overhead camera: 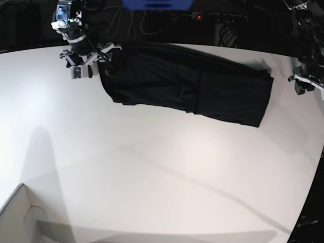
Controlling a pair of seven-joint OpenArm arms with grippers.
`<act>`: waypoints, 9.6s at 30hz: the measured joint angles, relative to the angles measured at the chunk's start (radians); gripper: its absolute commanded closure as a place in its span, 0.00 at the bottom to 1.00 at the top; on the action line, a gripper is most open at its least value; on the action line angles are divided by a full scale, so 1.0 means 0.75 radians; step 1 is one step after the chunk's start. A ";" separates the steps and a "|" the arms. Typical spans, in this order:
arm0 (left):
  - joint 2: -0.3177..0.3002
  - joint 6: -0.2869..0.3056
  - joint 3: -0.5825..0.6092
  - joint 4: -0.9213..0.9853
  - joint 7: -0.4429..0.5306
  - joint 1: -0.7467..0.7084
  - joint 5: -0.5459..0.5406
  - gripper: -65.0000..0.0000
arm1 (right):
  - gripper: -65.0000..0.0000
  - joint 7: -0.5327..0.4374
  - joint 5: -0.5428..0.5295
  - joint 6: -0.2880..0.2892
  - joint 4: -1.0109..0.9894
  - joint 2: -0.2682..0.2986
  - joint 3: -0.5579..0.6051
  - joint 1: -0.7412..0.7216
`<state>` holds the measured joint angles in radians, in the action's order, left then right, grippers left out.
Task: Layout the t-shirt on the table in an organized manner, then fold the t-shirt properly
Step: 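Release the shirt and raise both grippers away from the bundle, then grasp the strip end with the right gripper and fold it toward the left gripper, then release the folded end and lift the right gripper away, then press and tuck the bundle edges with both grippers, then push the shirt bundle with the left gripper to flatten it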
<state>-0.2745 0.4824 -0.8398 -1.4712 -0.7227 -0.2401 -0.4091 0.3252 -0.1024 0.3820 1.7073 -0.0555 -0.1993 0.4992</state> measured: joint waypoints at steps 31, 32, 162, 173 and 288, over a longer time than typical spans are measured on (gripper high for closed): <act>0.015 -0.010 0.154 0.214 -0.009 0.196 0.133 0.63 | 1.00 0.044 0.013 0.009 0.301 -0.063 0.166 0.002; 0.020 -0.010 0.175 0.214 -0.008 0.200 0.150 0.63 | 1.00 0.044 0.013 0.007 0.314 -0.063 0.179 0.002; 0.348 0.191 0.696 -0.261 0.001 0.147 0.629 0.63 | 0.53 -0.175 0.171 0.010 0.107 0.117 0.180 -0.255; 0.356 0.200 0.602 -0.249 -0.003 0.144 0.614 0.98 | 0.53 -0.175 0.172 0.010 0.105 0.118 0.179 -0.255; 0.569 0.180 0.645 -0.418 -0.012 -0.050 0.091 1.00 | 0.44 -0.181 0.176 0.010 0.102 0.250 0.386 -0.052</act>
<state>0.1524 0.6174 -0.3557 -1.7847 -0.7319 -0.2779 -0.3412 0.1898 0.0299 0.3893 1.7836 0.1322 0.0898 0.4603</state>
